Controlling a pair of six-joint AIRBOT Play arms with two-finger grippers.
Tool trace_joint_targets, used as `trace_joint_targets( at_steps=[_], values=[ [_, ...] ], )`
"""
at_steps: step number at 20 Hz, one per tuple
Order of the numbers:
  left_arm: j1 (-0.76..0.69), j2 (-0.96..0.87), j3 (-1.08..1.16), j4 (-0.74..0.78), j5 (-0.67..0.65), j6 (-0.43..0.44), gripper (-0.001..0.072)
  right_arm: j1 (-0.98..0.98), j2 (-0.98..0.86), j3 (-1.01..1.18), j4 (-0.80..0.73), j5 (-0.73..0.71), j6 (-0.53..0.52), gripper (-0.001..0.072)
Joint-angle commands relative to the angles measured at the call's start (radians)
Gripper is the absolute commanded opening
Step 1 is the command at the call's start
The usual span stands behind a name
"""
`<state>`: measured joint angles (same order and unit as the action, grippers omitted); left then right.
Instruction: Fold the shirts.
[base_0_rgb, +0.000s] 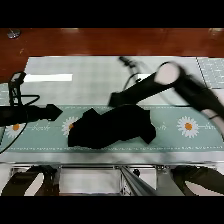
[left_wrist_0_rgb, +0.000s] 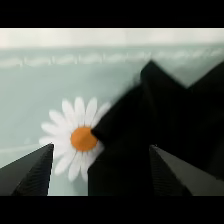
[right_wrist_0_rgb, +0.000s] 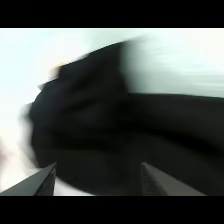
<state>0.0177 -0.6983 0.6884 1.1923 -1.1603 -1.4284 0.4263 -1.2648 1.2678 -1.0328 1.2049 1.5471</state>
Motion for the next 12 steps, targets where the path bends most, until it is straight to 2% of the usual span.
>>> trace_joint_targets(
  at_steps=[1,3,5,6,9,12],
  values=[
    [0.001,-0.062,-0.078,0.065,-0.127,-0.027,0.0703,-0.354,0.217,-0.089,-0.271,0.18,0.038,0.0619],
    [0.0,-0.111,-0.212,0.012,-0.116,-0.047,0.0703,-0.554,0.368,-0.295,-0.27,0.151,0.039,0.0618],
    [0.003,-0.155,-0.316,-0.103,-0.04,-0.013,0.0703,-0.698,0.497,-0.534,-0.141,0.09,0.008,0.0618],
    [-0.001,-0.18,-0.331,-0.167,-0.024,0.036,0.0702,-0.741,0.54,-0.634,-0.062,0.076,-0.026,0.0617],
    [-0.002,-0.234,-0.333,-0.312,0.017,0.112,0.0703,-0.776,0.595,-0.831,0.077,0.049,-0.085,0.0614],
    [-0.002,-0.267,-0.334,-0.342,0.103,0.113,0.0699,-0.776,0.595,-0.909,0.125,0.019,-0.093,0.0613]
  ],
)
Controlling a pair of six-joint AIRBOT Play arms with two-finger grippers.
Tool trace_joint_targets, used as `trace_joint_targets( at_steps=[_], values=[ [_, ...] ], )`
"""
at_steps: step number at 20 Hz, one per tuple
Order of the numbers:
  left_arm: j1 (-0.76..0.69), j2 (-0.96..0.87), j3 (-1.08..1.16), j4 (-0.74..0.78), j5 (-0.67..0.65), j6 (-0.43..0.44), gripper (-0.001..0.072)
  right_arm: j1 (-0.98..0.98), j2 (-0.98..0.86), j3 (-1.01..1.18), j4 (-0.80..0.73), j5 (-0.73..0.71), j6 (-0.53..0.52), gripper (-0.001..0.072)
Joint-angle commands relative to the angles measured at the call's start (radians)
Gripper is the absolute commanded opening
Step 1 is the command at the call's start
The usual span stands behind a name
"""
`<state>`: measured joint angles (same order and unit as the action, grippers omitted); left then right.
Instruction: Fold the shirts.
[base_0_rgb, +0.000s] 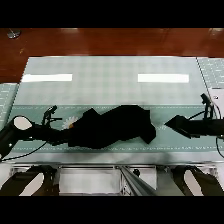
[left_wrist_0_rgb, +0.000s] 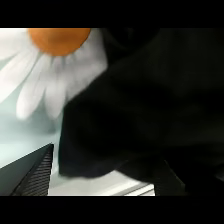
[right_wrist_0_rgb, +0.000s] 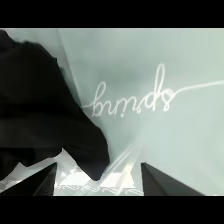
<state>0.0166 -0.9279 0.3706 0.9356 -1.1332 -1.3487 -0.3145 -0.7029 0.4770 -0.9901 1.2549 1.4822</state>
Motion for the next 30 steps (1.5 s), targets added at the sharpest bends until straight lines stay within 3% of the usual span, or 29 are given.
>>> trace_joint_targets(
  at_steps=[1,2,3,5,8,10,13,14,15,16,17,22,26,30],
  values=[
    [0.0,-0.042,-0.016,-0.121,0.098,0.066,0.0572,-0.035,0.032,-0.131,0.082,-0.037,-0.028,0.0613],
    [0.0,-0.043,-0.015,-0.161,0.111,0.104,0.0122,-0.035,0.032,-0.143,0.085,-0.039,-0.028,0.0613],
    [0.0,-0.043,-0.009,-0.209,0.113,0.154,0.0019,-0.028,0.032,-0.155,0.092,-0.035,-0.027,0.0613],
    [0.0,-0.043,0.018,-0.259,0.106,0.185,0.0019,0.037,0.032,-0.182,0.092,-0.042,-0.011,0.0613],
    [0.0,-0.043,0.062,-0.271,0.105,0.186,0.0019,0.192,0.0,-0.192,0.11,-0.2,0.047,0.0612],
    [0.0,-0.043,0.075,-0.271,0.105,0.187,0.0019,0.27,-0.107,-0.174,0.163,-0.327,0.044,0.0612],
    [0.0,-0.043,0.076,-0.271,0.106,0.189,0.0019,0.35,-0.317,-0.09,0.239,-0.393,-0.022,0.0604],
    [0.0,-0.043,0.076,-0.271,0.106,0.189,0.0019,0.371,-0.382,-0.053,0.262,-0.396,-0.036,0.054],
    [0.0,-0.043,0.077,-0.271,0.106,0.189,0.0019,0.389,-0.436,-0.011,0.273,-0.389,-0.054,0.0358],
    [0.002,-0.043,0.079,-0.272,0.104,0.189,0.0019,0.4,-0.47,0.032,0.278,-0.356,-0.08,0.0073],
    [0.002,-0.042,0.09,-0.271,0.1,0.189,0.0019,0.402,-0.484,0.08,0.278,-0.315,-0.097,0.0027],
    [0.002,-0.018,0.306,-0.272,0.054,0.188,0.0019,0.396,-0.413,0.415,0.125,-0.146,-0.034,0.0026],
    [0.022,0.015,0.697,-0.29,0.048,0.184,0.0019,0.396,-0.338,0.859,-0.054,-0.053,0.045,0.0026],
    [0.105,0.068,1.102,-0.289,0.048,0.184,0.0019,0.397,-0.274,1.289,-0.184,0.064,0.06,0.0026]
  ],
)
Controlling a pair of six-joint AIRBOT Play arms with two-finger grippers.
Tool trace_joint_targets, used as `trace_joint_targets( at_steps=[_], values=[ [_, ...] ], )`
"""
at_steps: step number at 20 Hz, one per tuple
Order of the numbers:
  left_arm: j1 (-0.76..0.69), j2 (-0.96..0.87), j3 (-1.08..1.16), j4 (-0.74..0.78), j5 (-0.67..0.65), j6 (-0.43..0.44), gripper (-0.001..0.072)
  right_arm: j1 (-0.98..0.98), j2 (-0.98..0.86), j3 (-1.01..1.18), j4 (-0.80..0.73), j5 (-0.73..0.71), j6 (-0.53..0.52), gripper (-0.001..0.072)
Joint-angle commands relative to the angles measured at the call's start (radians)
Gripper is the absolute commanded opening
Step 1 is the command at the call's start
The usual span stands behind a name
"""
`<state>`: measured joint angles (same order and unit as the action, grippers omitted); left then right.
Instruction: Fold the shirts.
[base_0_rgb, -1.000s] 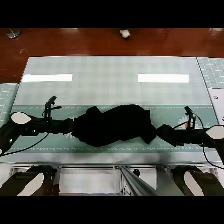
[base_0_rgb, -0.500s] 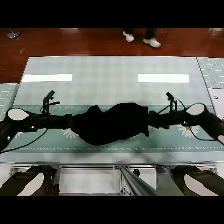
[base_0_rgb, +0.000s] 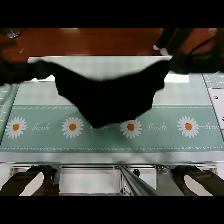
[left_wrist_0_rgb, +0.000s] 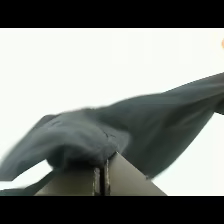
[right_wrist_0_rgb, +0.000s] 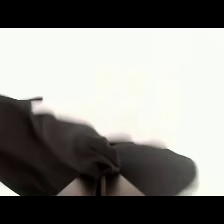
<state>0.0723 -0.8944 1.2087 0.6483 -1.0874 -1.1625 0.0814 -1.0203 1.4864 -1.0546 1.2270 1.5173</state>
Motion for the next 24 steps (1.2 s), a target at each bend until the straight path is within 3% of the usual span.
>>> trace_joint_targets(
  at_steps=[1,4,10,16,19,24],
  values=[
    [0.077,0.053,0.34,0.003,0.002,-0.002,0.0019,0.001,0.071,0.354,-0.143,0.114,0.024,0.0025],
    [0.174,0.134,0.505,0.086,0.002,-0.004,0.0019,0.001,0.18,0.442,-0.19,0.145,0.024,0.0025],
    [0.203,0.324,0.543,0.51,-0.07,-0.144,0.0019,0.001,0.377,0.442,-0.286,0.297,0.06,0.0026],
    [0.119,0.359,0.379,0.517,-0.225,-0.198,0.0019,0.001,0.401,0.272,-0.232,0.512,0.092,0.0026],
    [0.119,0.33,0.189,0.465,-0.203,-0.196,0.0019,0.001,0.403,0.037,-0.227,0.432,0.076,0.0026],
    [0.118,0.15,-0.035,0.391,-0.038,-0.193,0.0019,0.0,0.228,-0.236,-0.281,0.06,0.063,0.0026]
  ],
)
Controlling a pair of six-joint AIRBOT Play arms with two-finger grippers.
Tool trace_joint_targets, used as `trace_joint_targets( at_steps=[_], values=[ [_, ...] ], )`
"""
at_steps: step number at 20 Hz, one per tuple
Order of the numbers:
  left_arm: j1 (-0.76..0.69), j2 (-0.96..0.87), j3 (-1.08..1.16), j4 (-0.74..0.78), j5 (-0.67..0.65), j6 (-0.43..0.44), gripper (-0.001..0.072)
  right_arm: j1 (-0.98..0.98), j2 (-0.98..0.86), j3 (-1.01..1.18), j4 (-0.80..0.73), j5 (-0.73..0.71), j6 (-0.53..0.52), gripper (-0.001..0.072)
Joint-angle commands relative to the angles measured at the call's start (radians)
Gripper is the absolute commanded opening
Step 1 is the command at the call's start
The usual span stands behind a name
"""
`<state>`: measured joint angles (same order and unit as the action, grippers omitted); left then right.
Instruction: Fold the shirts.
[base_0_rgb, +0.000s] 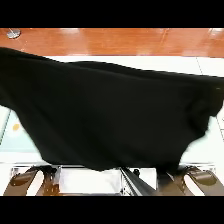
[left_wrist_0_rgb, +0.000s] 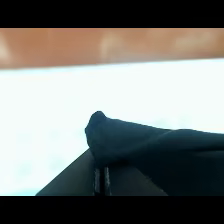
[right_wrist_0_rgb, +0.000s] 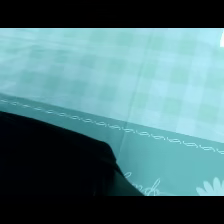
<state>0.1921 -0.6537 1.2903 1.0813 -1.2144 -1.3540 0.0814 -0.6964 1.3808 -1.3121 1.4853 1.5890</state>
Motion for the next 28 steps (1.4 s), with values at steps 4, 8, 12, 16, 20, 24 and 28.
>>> trace_joint_targets(
  at_steps=[4,8,12,16,20,24,28],
  values=[
    [-0.056,-0.318,-0.135,-0.046,0.247,-0.002,0.0019,0.0,-0.435,-0.06,0.018,-0.418,0.002,0.0026],
    [-0.128,-0.514,-0.134,-0.047,0.385,-0.034,0.0019,0.0,-0.78,0.16,0.146,-0.44,0.012,0.0026],
    [-0.137,-0.61,-0.132,-0.087,0.403,-0.051,0.0022,-0.006,-0.941,0.317,0.208,-0.359,0.049,0.0031],
    [-0.072,-0.611,-0.102,0.013,0.235,-0.05,0.0705,-0.114,-0.919,0.379,0.226,-0.135,-0.038,0.0618],
    [0.082,-0.612,-0.181,0.219,-0.088,-0.051,0.0702,-0.262,-0.791,0.266,-0.114,0.161,-0.104,0.0617],
    [0.251,-0.604,-0.539,0.053,-0.142,-0.029,0.0702,-0.45,-0.479,-0.323,0.045,-0.16,-0.046,0.0617],
    [0.269,-0.604,-0.7,0.023,-0.138,-0.001,0.0703,-0.504,-0.222,-0.816,0.318,-0.335,-0.205,0.0613]
  ],
)
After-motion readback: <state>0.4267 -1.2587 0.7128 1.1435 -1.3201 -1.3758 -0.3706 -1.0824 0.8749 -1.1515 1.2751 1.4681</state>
